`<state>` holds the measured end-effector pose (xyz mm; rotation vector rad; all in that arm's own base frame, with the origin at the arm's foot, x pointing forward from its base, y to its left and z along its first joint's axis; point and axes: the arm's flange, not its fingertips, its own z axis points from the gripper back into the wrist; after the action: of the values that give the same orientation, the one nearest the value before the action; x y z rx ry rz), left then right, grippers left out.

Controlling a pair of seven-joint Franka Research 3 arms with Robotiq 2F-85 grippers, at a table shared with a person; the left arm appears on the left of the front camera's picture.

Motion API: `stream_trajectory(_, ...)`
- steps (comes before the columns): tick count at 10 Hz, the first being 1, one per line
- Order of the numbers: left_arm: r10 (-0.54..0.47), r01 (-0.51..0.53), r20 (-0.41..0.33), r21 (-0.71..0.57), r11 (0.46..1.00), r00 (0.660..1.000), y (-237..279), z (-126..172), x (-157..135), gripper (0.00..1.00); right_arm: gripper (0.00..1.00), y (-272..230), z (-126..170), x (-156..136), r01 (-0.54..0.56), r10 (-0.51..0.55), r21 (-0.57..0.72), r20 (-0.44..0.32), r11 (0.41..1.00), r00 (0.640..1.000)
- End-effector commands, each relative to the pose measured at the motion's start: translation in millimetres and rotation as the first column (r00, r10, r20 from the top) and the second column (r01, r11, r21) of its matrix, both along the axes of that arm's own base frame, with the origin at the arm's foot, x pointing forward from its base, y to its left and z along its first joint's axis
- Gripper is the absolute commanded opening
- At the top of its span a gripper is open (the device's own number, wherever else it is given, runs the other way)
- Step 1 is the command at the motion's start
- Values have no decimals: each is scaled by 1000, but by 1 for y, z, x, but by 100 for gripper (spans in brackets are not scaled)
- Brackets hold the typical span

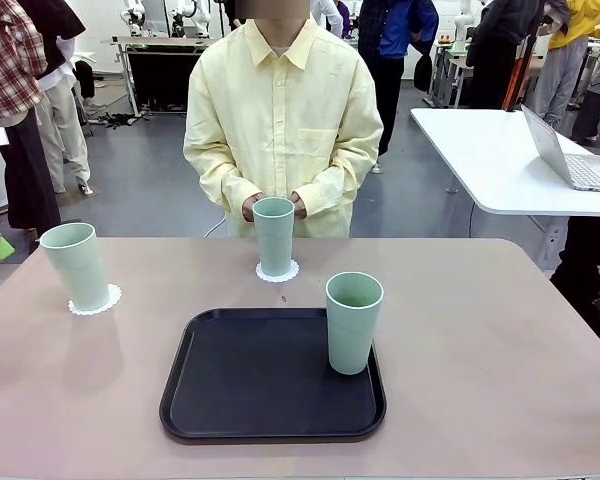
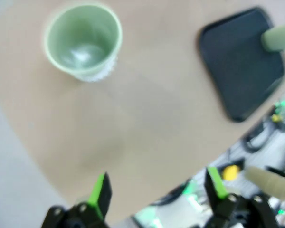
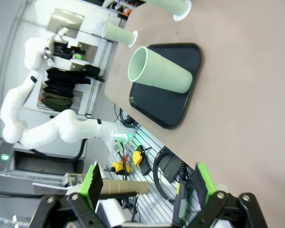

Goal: Place coasters on the table and set cups on them.
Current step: Take one Reusable plastic cup from the Flat Tray and place it on a coaster set by the human.

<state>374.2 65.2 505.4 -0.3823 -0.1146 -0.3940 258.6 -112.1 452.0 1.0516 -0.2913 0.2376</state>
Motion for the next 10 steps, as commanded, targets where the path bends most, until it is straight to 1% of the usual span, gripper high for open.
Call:
stream_trajectory(1, 117, -121, -38, -172, 978, 992, 35, 18, 0, 100, 100, 0, 0, 3, -3, 2, 30, 24, 1000, 1000)
stream_trajectory(2, 143, -150, -47, -245, 958, 989, 60, 14, -12, 100, 100, 0, 0, 3, -3, 2, 30, 24, 1000, 1000)
stream_trajectory(3, 162, -172, -57, -334, 927, 985, 88, 15, -11, 100, 100, 0, 0, 3, -3, 2, 30, 24, 1000, 1000)
stream_trajectory(4, 153, -160, -51, -434, 887, 987, 114, 13, -13, 100, 100, 0, 0, 3, -3, 2, 30, 24, 1000, 1000)
stream_trajectory(5, 149, -161, -65, -521, 838, 987, 138, -1, -25, 100, 100, 0, 0, 3, -3, 2, 30, 24, 1000, 1000)
stream_trajectory(6, 140, -163, -85, -589, 792, 986, 155, -6, -24, 100, 100, 0, 0, 3, -3, 2, 30, 24, 1000, 1000)
stream_trajectory(7, 132, -158, -89, -657, 737, 987, 170, -16, -29, 100, 100, 0, 0, 3, -3, 2, 30, 24, 1000, 1000)
stream_trajectory(8, 121, -157, -101, -706, 691, 987, 182, -24, -30, 100, 100, 0, 0, 3, -3, 2, 30, 24, 1000, 1000)
stream_trajectory(10, 131, -194, -144, -765, 615, 981, 208, -39, -31, 100, 100, 0, 0, 3, -3, 2, 30, 24, 1000, 1000)
